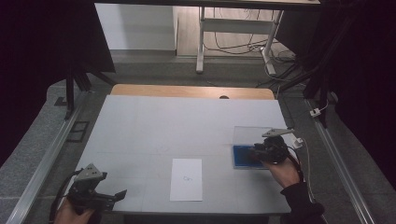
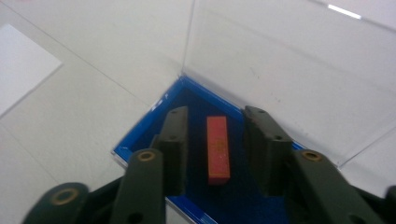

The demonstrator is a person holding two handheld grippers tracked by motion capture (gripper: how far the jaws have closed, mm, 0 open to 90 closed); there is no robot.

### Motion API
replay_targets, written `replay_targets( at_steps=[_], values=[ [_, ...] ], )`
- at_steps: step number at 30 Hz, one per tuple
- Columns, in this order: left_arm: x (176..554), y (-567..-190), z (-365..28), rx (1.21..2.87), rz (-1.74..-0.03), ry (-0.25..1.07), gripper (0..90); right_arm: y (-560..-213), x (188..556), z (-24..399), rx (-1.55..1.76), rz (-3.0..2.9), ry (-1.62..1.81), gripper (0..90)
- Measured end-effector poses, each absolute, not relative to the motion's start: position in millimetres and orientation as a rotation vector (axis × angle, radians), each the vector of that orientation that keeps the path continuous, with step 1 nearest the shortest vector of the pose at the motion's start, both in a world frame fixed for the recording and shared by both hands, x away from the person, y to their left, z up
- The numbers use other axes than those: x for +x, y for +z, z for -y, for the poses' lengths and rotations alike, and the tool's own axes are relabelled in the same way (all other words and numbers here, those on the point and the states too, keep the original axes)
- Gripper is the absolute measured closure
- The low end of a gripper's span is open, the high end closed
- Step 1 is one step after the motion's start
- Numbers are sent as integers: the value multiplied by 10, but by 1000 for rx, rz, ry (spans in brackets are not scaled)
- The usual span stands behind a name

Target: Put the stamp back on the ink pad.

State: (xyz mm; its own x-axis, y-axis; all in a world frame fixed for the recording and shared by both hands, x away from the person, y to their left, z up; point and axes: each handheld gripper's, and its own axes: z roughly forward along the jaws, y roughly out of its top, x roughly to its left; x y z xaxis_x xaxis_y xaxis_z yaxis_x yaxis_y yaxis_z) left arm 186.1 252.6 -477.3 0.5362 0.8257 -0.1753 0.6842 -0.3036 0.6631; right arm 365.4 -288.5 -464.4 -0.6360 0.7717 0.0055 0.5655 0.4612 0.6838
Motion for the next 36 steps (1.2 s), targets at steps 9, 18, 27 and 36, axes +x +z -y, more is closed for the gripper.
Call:
replay_targets(
  at_steps=[9,18,27,36],
  values=[
    [1862,-4774,-2525,2070,-1219,257,11,-4576,3582,2833,1121,-2393,1023,385],
    [1859,-4775,-2528,2070,-1221,257,11,-4541,3497,2777,1110,-2375,1071,249],
    [1861,-4775,-2532,2069,-1221,257,11,-4503,3385,2776,1131,-2381,1125,150],
    [1864,-4776,-2526,2068,-1226,255,11,-4458,3210,2810,1143,-2372,1171,64]
  ],
)
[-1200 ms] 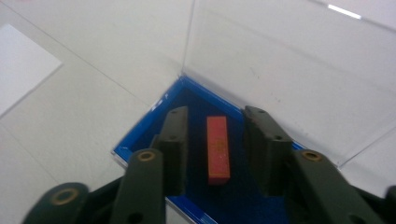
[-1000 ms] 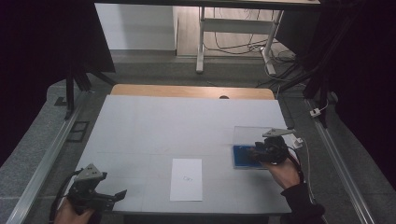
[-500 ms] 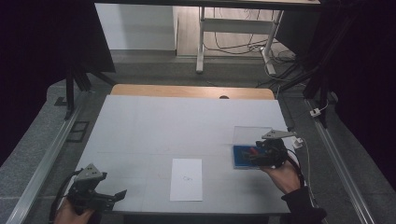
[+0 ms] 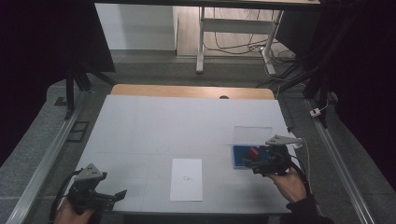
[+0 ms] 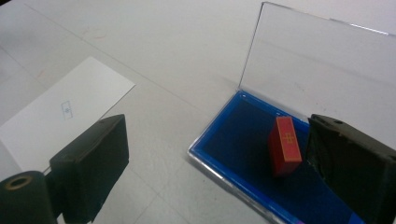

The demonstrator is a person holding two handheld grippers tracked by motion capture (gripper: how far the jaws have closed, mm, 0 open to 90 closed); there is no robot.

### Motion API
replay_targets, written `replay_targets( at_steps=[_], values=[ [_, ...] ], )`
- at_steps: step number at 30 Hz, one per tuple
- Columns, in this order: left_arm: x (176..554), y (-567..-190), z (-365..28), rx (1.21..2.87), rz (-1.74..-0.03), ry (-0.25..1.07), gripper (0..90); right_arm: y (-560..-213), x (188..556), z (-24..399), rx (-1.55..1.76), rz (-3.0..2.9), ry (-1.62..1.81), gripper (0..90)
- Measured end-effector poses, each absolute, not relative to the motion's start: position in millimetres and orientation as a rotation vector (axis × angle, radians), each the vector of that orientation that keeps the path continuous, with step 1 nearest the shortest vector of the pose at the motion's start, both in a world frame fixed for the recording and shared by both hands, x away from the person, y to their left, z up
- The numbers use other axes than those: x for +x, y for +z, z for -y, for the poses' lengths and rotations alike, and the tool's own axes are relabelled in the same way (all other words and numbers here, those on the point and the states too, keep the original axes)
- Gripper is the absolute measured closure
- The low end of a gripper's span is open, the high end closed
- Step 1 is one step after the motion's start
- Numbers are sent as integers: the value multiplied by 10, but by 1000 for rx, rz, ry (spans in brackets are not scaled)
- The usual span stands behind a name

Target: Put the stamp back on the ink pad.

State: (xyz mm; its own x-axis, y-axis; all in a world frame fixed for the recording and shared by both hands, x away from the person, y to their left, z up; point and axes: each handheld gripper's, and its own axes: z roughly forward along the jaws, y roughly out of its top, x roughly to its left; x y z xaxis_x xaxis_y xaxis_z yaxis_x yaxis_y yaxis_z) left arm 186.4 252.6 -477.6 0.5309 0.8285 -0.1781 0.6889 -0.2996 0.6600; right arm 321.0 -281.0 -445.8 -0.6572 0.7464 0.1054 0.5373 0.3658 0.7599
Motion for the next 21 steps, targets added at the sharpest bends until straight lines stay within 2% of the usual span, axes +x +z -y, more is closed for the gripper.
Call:
replay_targets(
  at_steps=[11,21],
  values=[
    [1864,-4775,-2528,2069,-1226,255,11,-4455,2996,2918,1136,-2362,1178,0],
    [1865,-4776,-2528,2068,-1228,255,11,-4458,2784,3063,1158,-2293,1137,0]
  ],
)
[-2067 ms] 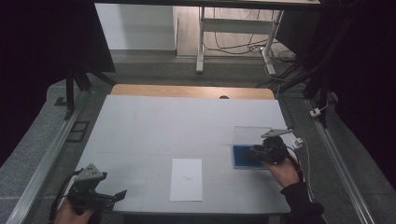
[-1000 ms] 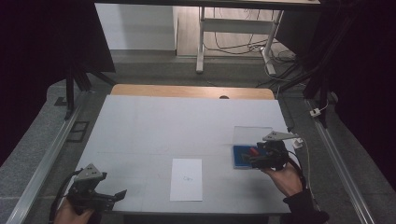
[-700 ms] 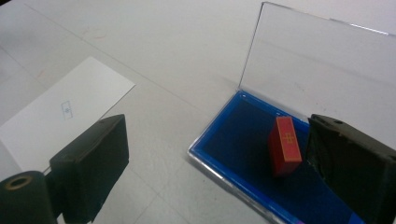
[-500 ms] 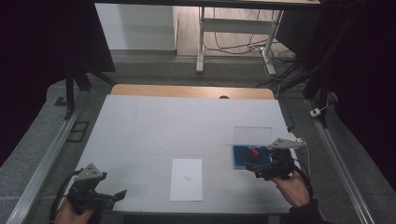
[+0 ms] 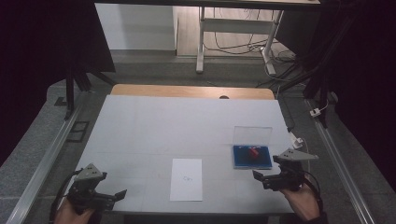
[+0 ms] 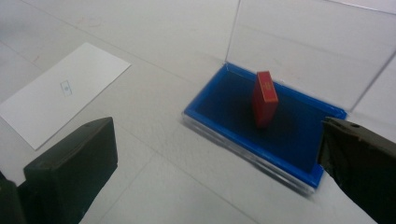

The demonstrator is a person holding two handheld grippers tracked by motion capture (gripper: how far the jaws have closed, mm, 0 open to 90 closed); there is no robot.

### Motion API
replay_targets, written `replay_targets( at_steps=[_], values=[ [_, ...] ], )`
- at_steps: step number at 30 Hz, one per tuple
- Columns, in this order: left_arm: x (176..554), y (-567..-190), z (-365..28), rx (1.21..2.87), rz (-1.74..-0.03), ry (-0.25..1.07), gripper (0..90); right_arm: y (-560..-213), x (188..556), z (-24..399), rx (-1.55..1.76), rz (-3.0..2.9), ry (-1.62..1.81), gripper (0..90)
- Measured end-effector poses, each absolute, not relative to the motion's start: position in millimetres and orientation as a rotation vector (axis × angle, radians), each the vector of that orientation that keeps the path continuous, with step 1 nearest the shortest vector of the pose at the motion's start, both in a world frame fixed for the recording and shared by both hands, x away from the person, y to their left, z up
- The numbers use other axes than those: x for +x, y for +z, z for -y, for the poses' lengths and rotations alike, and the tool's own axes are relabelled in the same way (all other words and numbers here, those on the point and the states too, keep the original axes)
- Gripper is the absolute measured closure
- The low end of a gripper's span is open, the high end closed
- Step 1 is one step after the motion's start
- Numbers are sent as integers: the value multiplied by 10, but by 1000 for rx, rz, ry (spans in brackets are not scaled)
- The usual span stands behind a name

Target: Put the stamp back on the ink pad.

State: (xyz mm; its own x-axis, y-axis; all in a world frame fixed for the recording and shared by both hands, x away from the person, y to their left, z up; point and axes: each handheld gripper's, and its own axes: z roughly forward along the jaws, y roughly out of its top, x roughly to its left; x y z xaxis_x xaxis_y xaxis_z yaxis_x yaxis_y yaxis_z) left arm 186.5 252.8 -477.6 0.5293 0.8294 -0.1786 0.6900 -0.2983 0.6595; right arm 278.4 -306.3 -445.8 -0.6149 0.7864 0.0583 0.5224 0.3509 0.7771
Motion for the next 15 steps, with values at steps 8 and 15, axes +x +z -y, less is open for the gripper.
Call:
replay_targets(
  at_steps=[8,15],
  values=[
    [1867,-4776,-2532,2068,-1228,255,11,-4467,2599,3180,1191,-2250,1121,0],
    [1865,-4775,-2531,2068,-1228,256,11,-4507,2469,3281,1243,-2230,1100,0]
  ],
)
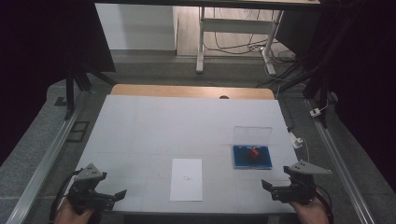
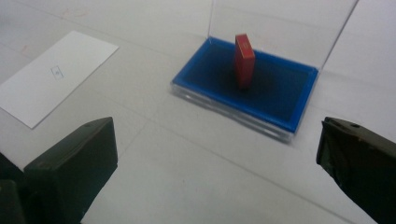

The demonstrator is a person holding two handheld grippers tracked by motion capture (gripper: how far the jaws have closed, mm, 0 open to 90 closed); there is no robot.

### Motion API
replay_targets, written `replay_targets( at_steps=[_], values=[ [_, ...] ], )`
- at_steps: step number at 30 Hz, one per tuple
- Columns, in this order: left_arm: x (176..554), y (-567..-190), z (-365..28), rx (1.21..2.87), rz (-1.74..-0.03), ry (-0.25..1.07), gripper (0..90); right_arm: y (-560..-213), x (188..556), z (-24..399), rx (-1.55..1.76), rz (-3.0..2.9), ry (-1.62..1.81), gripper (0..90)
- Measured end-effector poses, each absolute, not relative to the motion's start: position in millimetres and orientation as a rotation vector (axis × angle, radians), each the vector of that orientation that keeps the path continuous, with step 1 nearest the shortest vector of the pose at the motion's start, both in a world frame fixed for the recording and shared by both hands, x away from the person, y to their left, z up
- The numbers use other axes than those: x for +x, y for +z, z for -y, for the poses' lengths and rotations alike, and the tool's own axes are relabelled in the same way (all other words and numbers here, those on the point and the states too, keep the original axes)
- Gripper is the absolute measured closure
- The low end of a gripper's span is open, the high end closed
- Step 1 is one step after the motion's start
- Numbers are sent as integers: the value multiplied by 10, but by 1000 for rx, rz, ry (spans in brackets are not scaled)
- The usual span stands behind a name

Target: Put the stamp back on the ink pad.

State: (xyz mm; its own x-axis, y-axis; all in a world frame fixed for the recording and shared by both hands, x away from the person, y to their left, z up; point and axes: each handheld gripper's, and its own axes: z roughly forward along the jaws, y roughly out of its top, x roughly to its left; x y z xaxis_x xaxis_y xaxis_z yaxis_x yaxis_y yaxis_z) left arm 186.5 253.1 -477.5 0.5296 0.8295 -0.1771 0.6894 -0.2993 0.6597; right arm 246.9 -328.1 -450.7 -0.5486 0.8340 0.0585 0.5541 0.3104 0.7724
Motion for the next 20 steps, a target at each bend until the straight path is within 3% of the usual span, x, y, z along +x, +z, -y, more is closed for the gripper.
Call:
replay_targets(
  at_steps=[20],
  values=[
    [1869,-4774,-2532,2066,-1227,253,11,-4577,2345,3339,1337,-2263,1002,0]
  ],
)
